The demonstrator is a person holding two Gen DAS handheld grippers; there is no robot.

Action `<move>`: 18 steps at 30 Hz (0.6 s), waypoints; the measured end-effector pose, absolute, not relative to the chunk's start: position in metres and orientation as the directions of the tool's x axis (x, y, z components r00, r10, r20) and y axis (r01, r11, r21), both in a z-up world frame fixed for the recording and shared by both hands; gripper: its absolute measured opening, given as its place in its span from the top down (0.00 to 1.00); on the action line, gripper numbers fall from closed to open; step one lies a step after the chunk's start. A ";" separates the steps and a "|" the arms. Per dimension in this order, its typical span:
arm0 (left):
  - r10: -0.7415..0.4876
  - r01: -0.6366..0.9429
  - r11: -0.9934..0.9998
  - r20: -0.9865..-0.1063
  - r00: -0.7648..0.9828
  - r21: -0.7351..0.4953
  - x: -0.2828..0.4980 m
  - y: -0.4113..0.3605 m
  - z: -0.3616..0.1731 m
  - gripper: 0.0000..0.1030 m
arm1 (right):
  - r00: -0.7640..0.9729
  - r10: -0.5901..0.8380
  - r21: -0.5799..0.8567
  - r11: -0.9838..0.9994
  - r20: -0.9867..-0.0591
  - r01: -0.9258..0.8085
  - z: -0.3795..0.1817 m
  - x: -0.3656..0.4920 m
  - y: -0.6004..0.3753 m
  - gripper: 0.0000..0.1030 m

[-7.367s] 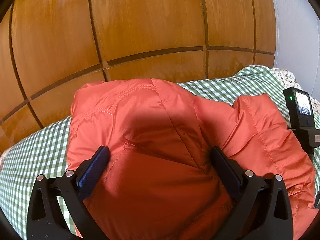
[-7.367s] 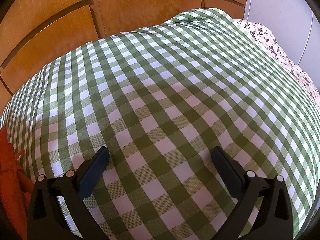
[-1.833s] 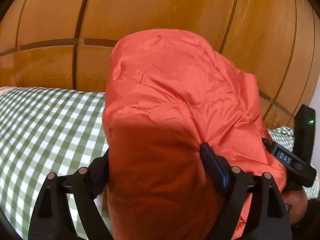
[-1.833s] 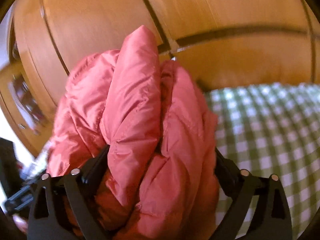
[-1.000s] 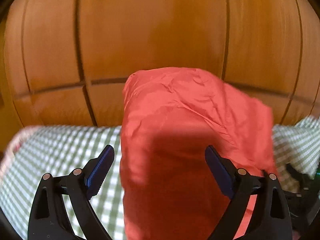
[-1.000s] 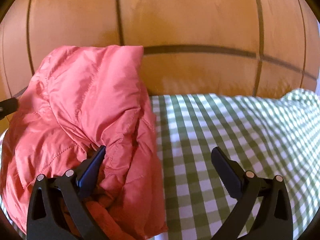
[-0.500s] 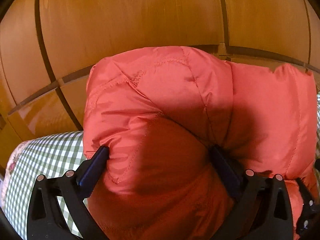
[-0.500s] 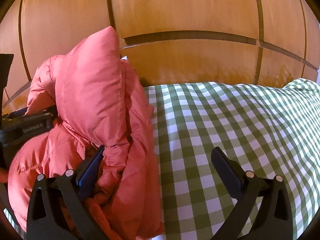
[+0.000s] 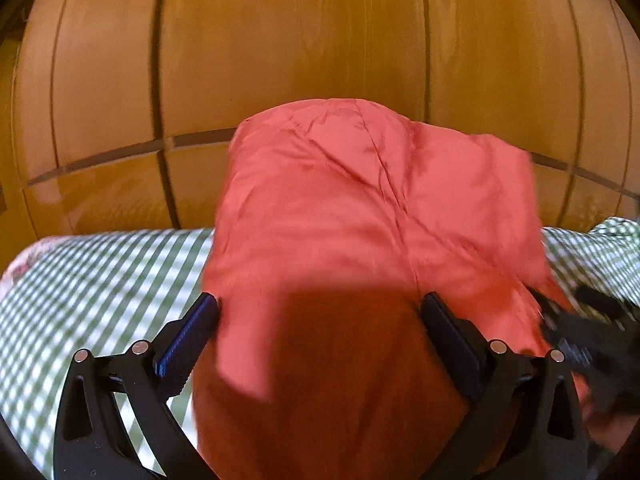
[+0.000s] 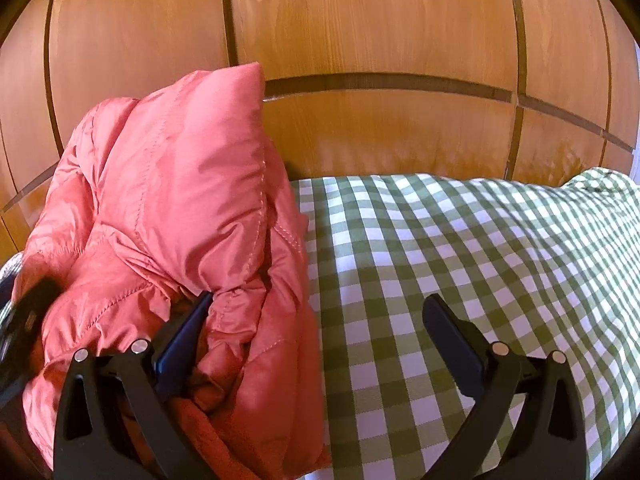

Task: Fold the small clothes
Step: 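Lower the folded jacket onto the bed and open both tools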

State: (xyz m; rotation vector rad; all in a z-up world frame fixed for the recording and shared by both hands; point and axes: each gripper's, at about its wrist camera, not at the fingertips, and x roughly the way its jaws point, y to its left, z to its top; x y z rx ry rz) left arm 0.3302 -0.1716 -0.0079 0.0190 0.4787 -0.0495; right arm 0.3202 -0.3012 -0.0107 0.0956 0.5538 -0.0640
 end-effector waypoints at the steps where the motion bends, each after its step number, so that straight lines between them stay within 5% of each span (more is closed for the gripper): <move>1: -0.040 0.048 0.999 -0.461 0.886 0.005 0.322 -0.171 -0.008 0.03 | 0.854 -0.049 0.058 0.994 -0.519 0.092 -0.009 0.317 -0.299 0.02; 18: 0.102 -0.034 0.989 -0.482 0.870 0.147 0.228 -0.163 -0.008 0.03 | 0.867 -0.052 0.072 0.992 -0.495 0.100 0.009 0.234 -0.287 0.02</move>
